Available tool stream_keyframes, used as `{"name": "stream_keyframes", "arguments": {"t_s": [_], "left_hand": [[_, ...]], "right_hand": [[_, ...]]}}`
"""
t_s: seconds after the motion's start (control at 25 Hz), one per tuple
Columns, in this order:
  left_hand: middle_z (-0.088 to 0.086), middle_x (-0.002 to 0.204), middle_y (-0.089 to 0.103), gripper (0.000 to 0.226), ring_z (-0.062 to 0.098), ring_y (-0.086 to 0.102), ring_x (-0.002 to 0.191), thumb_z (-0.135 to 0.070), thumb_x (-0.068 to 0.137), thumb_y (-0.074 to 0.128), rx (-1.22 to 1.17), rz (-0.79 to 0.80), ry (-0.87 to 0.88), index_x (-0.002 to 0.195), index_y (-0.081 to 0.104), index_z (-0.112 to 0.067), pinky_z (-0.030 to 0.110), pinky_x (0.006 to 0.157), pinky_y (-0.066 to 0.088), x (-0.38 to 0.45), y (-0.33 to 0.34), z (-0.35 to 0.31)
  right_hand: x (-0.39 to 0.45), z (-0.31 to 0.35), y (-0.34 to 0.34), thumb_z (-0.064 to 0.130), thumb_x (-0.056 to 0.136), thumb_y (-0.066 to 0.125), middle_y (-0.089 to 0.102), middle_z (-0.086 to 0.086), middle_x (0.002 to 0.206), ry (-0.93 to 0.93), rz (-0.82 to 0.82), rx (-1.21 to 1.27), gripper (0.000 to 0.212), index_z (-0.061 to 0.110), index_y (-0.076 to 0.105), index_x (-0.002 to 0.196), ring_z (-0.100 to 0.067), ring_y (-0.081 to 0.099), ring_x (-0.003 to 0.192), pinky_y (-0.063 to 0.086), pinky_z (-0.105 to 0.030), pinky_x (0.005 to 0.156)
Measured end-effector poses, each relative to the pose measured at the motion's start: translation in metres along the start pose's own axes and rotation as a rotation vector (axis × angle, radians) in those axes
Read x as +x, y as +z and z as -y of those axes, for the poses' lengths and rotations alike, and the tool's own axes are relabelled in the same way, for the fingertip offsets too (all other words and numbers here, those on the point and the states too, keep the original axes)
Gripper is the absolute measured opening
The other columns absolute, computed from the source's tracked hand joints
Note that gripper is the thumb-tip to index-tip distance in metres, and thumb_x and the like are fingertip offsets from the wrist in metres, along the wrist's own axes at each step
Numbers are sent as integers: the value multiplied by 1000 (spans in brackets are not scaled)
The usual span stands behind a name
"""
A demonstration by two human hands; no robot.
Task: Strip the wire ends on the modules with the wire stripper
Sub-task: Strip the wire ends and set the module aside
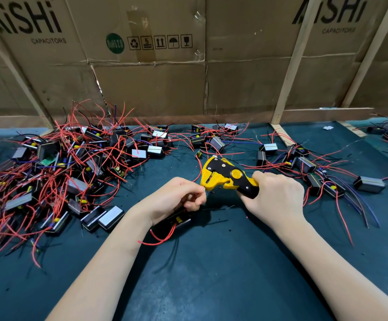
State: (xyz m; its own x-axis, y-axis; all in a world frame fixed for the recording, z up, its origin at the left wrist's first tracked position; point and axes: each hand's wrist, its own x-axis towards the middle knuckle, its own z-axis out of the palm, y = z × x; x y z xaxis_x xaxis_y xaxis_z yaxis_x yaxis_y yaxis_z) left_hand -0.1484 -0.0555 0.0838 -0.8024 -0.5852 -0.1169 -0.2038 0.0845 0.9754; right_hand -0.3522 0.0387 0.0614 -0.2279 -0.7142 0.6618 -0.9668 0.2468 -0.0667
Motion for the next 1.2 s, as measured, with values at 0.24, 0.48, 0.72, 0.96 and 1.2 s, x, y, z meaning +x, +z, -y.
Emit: {"name": "stream_keyframes", "arguments": {"t_s": [0.24,0.48,0.72,0.96,1.2], "left_hand": [[-8,48,40,41,11,31,50,-11,95,43,72,-29,-14,54,49,-12,17,54,32,0,-1,0],[-7,48,40,43,9,31,48,-16,95,45,83,-29,-30,53,50,-15,16,53,31,1,0,0],[-7,49,40,40,10,31,49,-19,93,46,101,-35,-39,53,51,-16,14,53,33,2,-1,2],[-6,52,40,39,10,31,50,-20,91,46,95,-30,-35,52,50,-18,15,54,32,2,-1,1],[-10,48,43,45,8,30,45,-12,96,44,50,-56,-50,51,48,-15,13,50,30,2,1,0]], "right_hand": [[0,1,4,38,53,90,54,-7,48,8,27,-3,46,10,53,55,-31,55,44,25,-24,51],[1,-1,4,46,56,86,59,-6,57,-12,-11,-9,47,10,58,65,-30,59,51,36,-31,56],[1,-2,7,51,61,83,66,-7,77,-5,-3,-14,53,8,67,88,-31,64,73,41,-36,68],[2,-1,6,52,63,81,65,-6,76,-2,9,-9,50,10,66,86,-31,63,74,41,-37,68],[2,-4,5,55,67,77,65,-5,79,26,17,-9,51,11,66,90,-31,63,78,40,-38,72]]}}
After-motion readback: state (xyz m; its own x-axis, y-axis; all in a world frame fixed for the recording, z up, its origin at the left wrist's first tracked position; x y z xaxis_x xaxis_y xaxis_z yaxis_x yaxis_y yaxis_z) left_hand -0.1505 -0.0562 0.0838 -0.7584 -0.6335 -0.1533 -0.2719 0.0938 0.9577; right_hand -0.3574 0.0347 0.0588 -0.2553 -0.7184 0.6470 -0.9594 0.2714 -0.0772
